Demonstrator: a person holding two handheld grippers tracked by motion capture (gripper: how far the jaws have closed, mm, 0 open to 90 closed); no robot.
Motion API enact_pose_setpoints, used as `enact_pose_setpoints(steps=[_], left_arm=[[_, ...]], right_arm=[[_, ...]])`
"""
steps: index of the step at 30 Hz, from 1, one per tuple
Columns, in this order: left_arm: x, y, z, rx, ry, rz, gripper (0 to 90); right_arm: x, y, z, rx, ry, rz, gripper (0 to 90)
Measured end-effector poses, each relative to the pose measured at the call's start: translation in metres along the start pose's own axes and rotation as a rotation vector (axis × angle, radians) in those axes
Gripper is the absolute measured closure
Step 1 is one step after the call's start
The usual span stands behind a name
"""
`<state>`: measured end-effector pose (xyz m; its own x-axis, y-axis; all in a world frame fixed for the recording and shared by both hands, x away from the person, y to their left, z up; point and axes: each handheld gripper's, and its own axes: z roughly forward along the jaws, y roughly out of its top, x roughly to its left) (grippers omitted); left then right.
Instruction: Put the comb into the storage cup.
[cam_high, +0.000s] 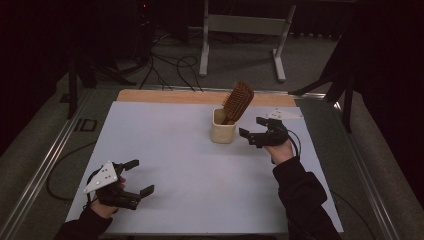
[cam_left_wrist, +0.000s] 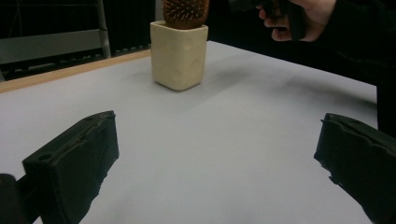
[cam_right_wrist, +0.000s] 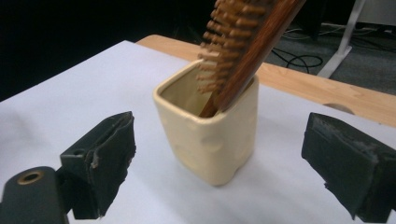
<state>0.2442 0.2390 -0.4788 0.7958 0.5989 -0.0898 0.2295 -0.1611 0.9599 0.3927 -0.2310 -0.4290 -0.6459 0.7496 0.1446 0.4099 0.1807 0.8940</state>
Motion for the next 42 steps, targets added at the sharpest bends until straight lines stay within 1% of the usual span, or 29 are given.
enact_pose_setpoints(steps=[4, 6, 8, 10, 12, 16, 21, 24, 25, 26, 29, 30, 33, 34, 37, 39, 40, 41, 42], left_arm=[[0.000, 0.000, 0.000, 0.002, 0.001, 0.000, 0.0], [0.000, 0.000, 0.000, 0.000, 0.000, -0.003, 0.1], [0.000, 0.000, 0.001, 0.003, 0.000, -0.002, 0.0], [-0.001, 0.000, 0.001, 0.006, -0.002, 0.001, 0.0], [-0.001, 0.000, 0.001, 0.006, -0.002, 0.002, 0.0], [0.000, 0.000, 0.000, 0.005, 0.001, 0.001, 0.1], [0.000, -0.001, 0.001, 0.007, 0.002, 0.001, 0.0], [0.000, -0.001, 0.000, 0.005, 0.005, 0.001, 0.0], [0.000, 0.000, 0.000, 0.004, 0.005, 0.000, 0.0], [0.000, 0.000, 0.000, 0.002, 0.006, -0.001, 0.0], [0.000, -0.001, 0.000, 0.004, 0.006, -0.001, 0.0], [0.000, -0.001, 0.000, 0.005, 0.005, -0.001, 0.1], [0.000, -0.001, 0.000, 0.006, 0.005, 0.000, 0.1], [0.000, 0.000, 0.000, 0.006, 0.004, 0.001, 0.0], [0.000, -0.001, -0.001, 0.003, 0.005, -0.001, 0.1], [0.000, -0.001, 0.000, 0.004, 0.005, -0.002, 0.1], [0.000, -0.001, 0.000, 0.005, 0.004, 0.000, 0.1], [0.000, -0.001, 0.000, 0.005, 0.004, 0.000, 0.1], [0.000, -0.001, 0.000, 0.007, 0.004, 0.002, 0.1]], right_arm=[[0.004, -0.010, -0.005, 0.004, 0.008, -0.010, 9.8], [0.005, -0.012, -0.006, 0.000, 0.010, -0.008, 9.8], [0.005, -0.018, -0.008, -0.001, 0.024, -0.011, 9.8], [0.006, -0.020, -0.009, 0.004, 0.028, -0.011, 9.8], [0.007, -0.026, -0.012, 0.005, 0.035, -0.018, 9.8], [0.009, -0.032, -0.015, 0.006, 0.036, -0.022, 9.7], [0.013, -0.046, -0.021, 0.009, 0.043, -0.037, 9.7], [0.015, -0.055, -0.025, 0.010, 0.046, -0.033, 9.7], [0.015, -0.055, -0.025, 0.010, 0.046, -0.033, 9.7], [0.015, -0.059, -0.027, 0.009, 0.048, -0.034, 9.7], [0.017, -0.064, -0.030, 0.004, 0.048, -0.036, 9.7], [0.018, -0.068, -0.033, 0.000, 0.049, -0.041, 9.8], [0.020, -0.072, -0.035, -0.004, 0.053, -0.047, 9.7], [0.022, -0.075, -0.038, -0.001, 0.052, -0.058, 9.7], [0.024, -0.078, -0.041, -0.004, 0.056, -0.063, 9.5], [0.027, -0.082, -0.045, -0.003, 0.040, -0.082, 9.5], [0.030, -0.086, -0.048, 0.001, 0.040, -0.086, 9.5], [0.030, -0.086, -0.048, 0.001, 0.040, -0.086, 9.5], [0.030, -0.087, -0.049, 0.008, 0.030, -0.097, 9.6]])
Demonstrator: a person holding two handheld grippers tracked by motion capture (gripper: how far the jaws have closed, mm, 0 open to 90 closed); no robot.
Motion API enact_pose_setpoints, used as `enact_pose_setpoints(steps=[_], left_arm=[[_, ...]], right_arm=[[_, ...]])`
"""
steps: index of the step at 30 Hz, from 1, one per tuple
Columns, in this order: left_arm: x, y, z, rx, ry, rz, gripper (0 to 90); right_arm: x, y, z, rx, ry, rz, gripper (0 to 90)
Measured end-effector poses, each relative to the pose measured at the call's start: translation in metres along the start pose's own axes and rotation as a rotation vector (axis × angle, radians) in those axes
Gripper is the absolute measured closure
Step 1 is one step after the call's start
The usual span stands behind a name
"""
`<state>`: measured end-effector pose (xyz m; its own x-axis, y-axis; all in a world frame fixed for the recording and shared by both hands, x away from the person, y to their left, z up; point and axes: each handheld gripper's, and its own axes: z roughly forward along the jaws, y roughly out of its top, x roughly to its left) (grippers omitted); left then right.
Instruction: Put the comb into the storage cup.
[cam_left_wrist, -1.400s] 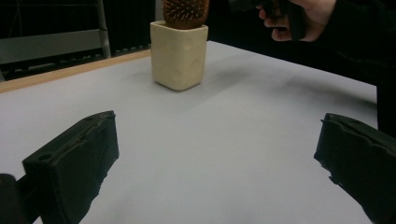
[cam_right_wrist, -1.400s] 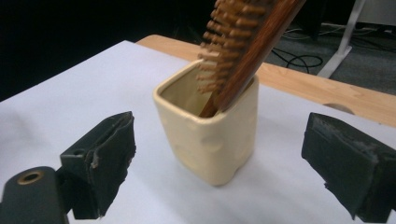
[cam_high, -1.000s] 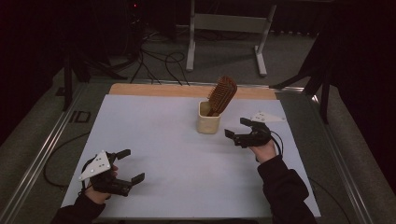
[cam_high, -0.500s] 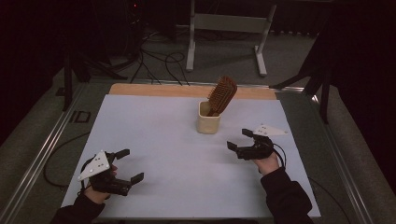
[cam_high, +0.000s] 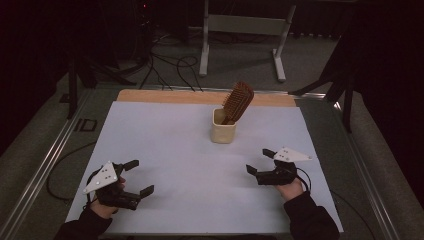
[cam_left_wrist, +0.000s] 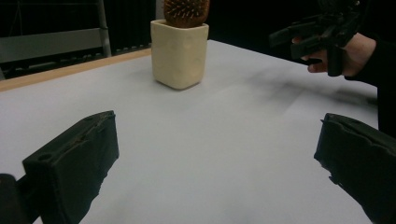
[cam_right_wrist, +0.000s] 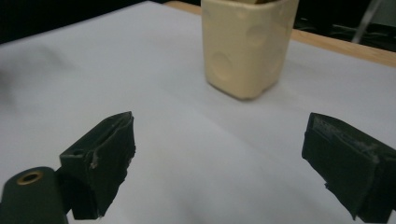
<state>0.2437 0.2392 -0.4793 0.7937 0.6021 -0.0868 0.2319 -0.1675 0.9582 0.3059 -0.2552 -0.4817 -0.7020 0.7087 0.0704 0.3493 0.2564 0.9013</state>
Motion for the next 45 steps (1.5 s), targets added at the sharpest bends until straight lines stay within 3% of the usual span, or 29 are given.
enact_pose_setpoints(steps=[10, 17, 28, 34, 45], left_arm=[[0.000, 0.000, -0.001, -0.001, 0.002, 0.000, 0.0], [0.000, 0.000, 0.000, 0.004, 0.001, 0.002, 0.0], [0.000, 0.000, -0.001, 0.002, 0.000, 0.002, 0.1], [-0.001, 0.000, -0.001, 0.002, 0.000, 0.002, 0.1], [0.000, -0.001, 0.000, 0.008, 0.001, 0.002, 0.1]], right_arm=[[0.001, -0.016, -0.013, 0.003, -0.007, 0.023, 9.6], [0.001, -0.025, -0.022, 0.011, -0.059, -0.008, 9.5], [0.004, -0.038, -0.032, 0.021, -0.096, 0.010, 9.5], [0.007, -0.046, -0.037, 0.032, -0.139, 0.012, 9.6], [0.003, -0.046, -0.038, 0.020, -0.174, 0.026, 9.6]])
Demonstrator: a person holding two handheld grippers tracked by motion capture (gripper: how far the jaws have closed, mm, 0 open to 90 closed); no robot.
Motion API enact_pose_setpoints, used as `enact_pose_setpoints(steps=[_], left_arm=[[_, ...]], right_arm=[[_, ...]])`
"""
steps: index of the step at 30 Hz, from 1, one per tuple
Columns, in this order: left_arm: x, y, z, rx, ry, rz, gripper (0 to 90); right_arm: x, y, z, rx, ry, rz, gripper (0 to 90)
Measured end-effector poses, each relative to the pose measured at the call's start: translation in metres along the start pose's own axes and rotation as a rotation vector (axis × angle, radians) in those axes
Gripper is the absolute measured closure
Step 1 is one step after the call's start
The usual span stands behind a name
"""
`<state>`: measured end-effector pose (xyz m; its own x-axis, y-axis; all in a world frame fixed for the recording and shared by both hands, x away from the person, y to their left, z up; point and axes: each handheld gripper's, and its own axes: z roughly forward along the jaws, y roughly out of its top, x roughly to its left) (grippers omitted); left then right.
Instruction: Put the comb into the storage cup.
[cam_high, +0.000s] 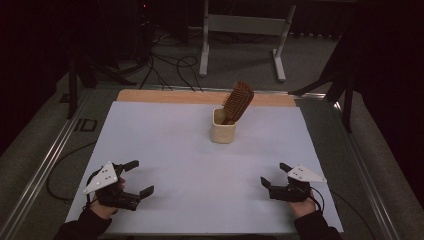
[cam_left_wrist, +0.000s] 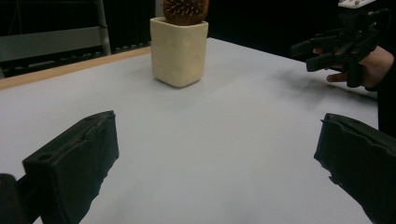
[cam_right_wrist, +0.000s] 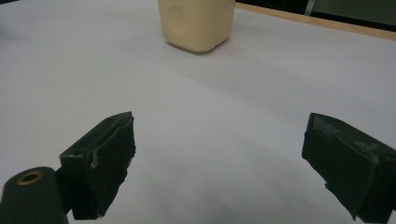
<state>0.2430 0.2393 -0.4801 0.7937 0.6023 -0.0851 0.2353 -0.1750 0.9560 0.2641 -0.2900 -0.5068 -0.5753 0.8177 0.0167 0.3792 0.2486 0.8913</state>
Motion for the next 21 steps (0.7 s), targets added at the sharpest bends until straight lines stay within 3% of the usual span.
enact_pose_setpoints(steps=[21], left_arm=[[-0.0004, -0.0001, 0.0011, 0.003, -0.005, 0.002, 0.1]], right_arm=[[0.0035, 0.0002, 0.0026, 0.021, 0.007, -0.017, 9.6]])
